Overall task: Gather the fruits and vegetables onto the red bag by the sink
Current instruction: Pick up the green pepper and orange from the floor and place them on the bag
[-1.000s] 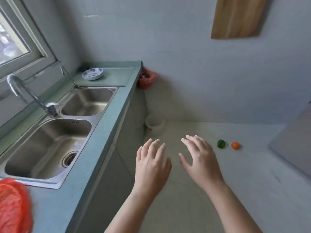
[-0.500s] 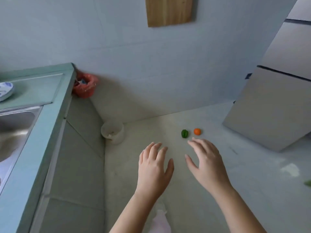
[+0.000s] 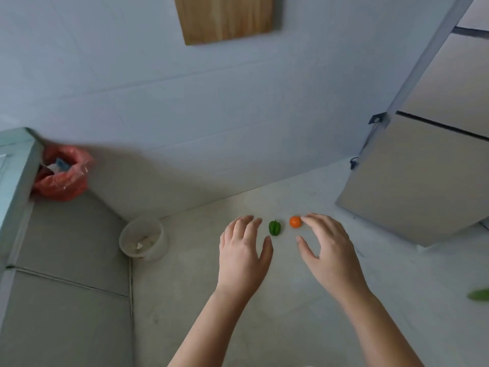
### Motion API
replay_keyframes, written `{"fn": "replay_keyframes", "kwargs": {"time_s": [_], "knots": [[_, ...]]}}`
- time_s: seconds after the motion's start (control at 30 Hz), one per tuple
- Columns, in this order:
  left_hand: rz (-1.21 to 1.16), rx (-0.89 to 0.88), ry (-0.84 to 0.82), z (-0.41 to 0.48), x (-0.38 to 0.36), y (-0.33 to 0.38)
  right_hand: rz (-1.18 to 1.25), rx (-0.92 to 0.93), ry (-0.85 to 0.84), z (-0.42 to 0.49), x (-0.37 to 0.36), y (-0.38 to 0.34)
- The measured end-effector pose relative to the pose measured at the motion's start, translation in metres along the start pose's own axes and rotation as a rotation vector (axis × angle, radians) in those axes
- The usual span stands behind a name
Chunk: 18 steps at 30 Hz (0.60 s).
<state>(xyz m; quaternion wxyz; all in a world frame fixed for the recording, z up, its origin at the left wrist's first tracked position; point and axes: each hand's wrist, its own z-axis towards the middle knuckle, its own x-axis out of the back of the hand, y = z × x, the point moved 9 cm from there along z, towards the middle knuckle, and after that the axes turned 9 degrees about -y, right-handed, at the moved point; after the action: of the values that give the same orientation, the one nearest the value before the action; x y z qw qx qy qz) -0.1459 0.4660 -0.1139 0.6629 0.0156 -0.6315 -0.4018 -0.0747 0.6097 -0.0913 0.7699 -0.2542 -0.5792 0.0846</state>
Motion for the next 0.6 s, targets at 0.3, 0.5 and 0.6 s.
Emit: {"fn": "replay_keyframes", "kwargs": {"time_s": [0.3, 0.5, 0.6], "knots": [[0.013, 0.062, -0.106, 0.135, -0.093, 0.013, 0.063, -0.037, -0.006, 0.117, -0.013, 0.127], [-0.063, 0.213, -0.127, 0.225, -0.161, -0.002, 0.057, -0.001, -0.102, 0.195, -0.038, 0.213], [-0.052, 0.260, -0.179, 0.250, -0.209, -0.028, 0.042, -0.018, -0.133, 0.223, -0.067, 0.257]]}}
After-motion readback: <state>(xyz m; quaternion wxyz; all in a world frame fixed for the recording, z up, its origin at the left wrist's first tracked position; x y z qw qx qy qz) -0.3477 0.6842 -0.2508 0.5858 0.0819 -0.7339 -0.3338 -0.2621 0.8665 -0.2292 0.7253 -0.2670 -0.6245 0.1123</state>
